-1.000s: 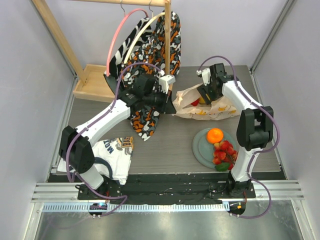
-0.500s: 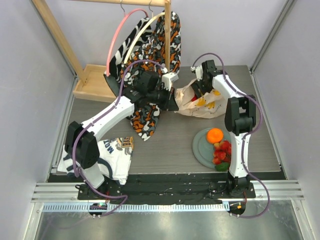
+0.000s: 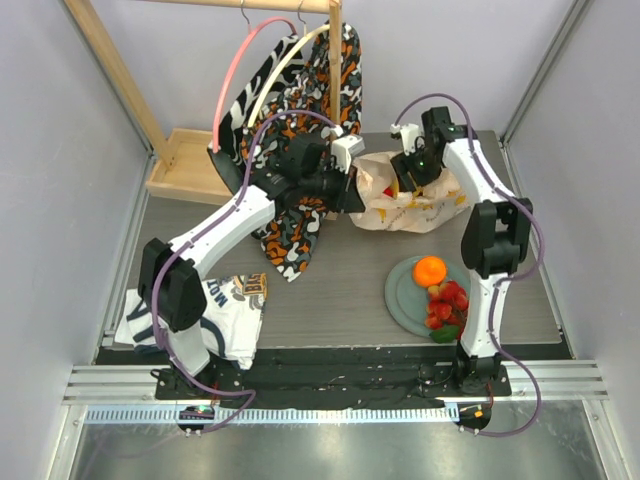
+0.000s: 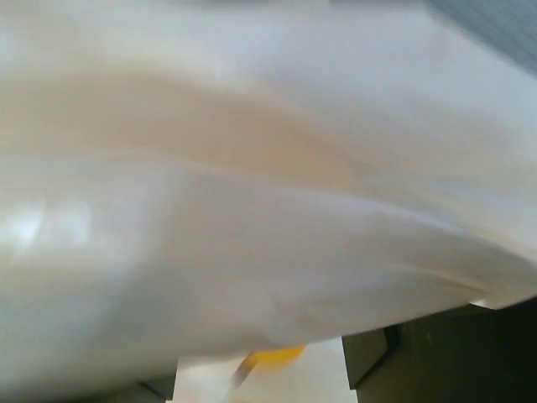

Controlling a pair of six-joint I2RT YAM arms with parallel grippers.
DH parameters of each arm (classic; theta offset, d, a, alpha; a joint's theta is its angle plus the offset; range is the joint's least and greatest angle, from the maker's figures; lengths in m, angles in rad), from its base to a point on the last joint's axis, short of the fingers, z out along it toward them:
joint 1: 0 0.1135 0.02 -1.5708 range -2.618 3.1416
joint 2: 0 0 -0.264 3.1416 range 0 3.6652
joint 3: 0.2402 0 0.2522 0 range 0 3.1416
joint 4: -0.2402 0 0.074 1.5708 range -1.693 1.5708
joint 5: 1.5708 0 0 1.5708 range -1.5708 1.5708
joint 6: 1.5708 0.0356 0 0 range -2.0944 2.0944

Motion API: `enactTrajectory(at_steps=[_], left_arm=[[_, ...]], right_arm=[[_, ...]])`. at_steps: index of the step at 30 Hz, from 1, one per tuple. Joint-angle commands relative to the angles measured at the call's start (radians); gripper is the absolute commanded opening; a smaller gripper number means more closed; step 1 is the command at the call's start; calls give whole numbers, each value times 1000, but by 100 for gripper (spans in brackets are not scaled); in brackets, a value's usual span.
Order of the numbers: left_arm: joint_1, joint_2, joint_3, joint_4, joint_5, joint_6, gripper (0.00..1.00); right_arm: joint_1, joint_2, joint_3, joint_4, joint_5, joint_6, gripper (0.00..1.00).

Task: Take the fake fruits out of the plastic bag
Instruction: Take out the fake fruit from the plastic bag, then place the fake fruit on the plate.

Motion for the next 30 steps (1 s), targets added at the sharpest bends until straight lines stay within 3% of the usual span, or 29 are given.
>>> enactTrajectory(at_steps=[1, 6, 11, 15, 17, 20, 23, 30], left_arm=[[-3, 28, 69, 33, -21, 19, 0], [-4, 44, 86, 39, -23, 12, 0], [-8, 36, 72, 47, -10, -2, 0], [-8, 25, 56, 38, -36, 10, 0], [-6, 25, 53, 36, -55, 18, 0], [-6, 27, 56, 36, -73, 21, 0], [-4, 33, 64, 36, -89, 21, 0], [5, -16, 50, 29, -115, 22, 0]], right_arm=[[5, -255, -103, -134, -213, -63, 32], [5, -428, -212, -162, -325, -108, 31], [5, -555, -345, 50, -275, 4, 30], [5, -597, -266, 44, -357, 48, 30], [9, -605, -171, -51, -420, 32, 31], [83, -609, -76, -293, -474, -134, 31], [208, -670, -175, -484, -422, -351, 30], [354, -802, -639, -333, -130, -605, 29]])
